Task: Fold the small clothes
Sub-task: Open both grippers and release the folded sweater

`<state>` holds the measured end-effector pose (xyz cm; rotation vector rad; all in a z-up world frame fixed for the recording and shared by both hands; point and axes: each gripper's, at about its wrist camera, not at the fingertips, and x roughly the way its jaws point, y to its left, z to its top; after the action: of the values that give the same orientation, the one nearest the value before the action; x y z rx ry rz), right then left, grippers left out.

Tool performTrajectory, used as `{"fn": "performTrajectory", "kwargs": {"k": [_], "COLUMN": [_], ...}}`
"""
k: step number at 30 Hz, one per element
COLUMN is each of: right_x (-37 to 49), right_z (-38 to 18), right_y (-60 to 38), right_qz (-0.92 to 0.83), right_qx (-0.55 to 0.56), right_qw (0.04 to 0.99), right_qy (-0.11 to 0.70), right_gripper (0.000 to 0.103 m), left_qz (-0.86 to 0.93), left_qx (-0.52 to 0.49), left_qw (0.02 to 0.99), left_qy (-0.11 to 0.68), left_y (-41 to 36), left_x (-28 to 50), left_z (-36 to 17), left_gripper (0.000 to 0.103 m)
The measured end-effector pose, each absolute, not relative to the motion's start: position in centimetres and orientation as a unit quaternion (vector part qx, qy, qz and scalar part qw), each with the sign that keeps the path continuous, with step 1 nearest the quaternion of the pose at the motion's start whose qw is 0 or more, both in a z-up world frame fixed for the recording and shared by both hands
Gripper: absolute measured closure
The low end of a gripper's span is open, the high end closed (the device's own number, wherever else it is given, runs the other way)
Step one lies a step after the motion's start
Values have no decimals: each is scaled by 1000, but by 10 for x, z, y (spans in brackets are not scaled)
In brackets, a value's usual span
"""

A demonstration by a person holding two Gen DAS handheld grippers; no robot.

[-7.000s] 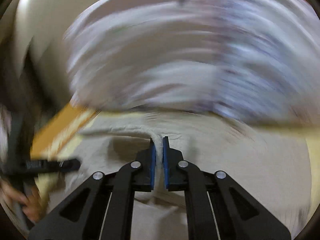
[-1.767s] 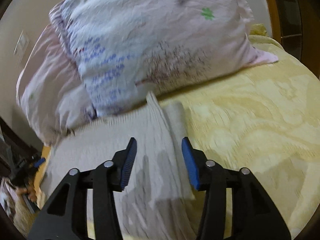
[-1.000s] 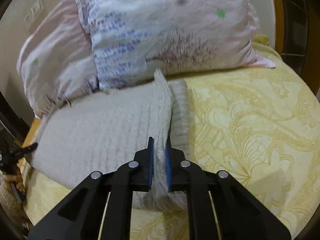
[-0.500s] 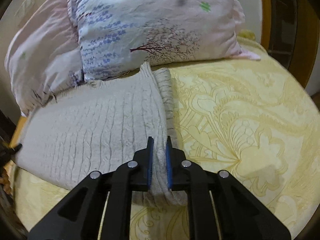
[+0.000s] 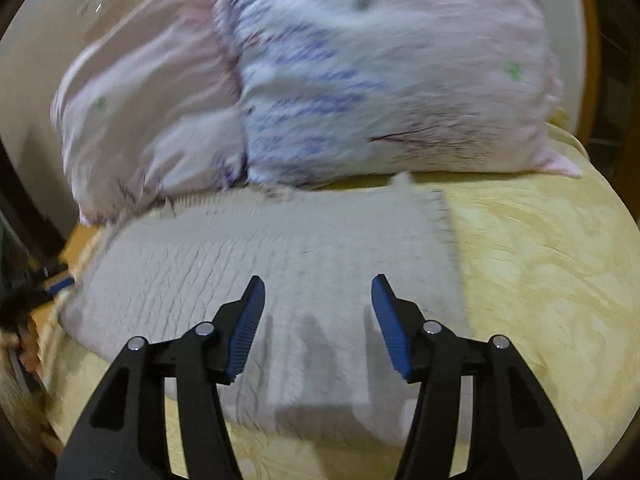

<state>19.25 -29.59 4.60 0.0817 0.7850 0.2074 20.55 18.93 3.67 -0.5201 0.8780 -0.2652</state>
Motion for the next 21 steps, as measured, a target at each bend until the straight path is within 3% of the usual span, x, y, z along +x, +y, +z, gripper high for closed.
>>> {"fn": "performTrajectory", "kwargs": {"k": [14, 21], "right_x": [203, 202], "right_z": [26, 27], "right_y": [-276, -278], "right_qz": [128, 134], "right_qx": [51, 62], "right_qw": [904, 903], "right_qy": [405, 404], "right_gripper": [41, 39], "left_qz": [-137, -138], "left_qx": [-265, -272], "left_qw": [841, 832], "left_qy": [450, 464], "left_y": [172, 157], "left_x": [245, 248], "left_z": [13, 10], "left_gripper": [38, 59]}}
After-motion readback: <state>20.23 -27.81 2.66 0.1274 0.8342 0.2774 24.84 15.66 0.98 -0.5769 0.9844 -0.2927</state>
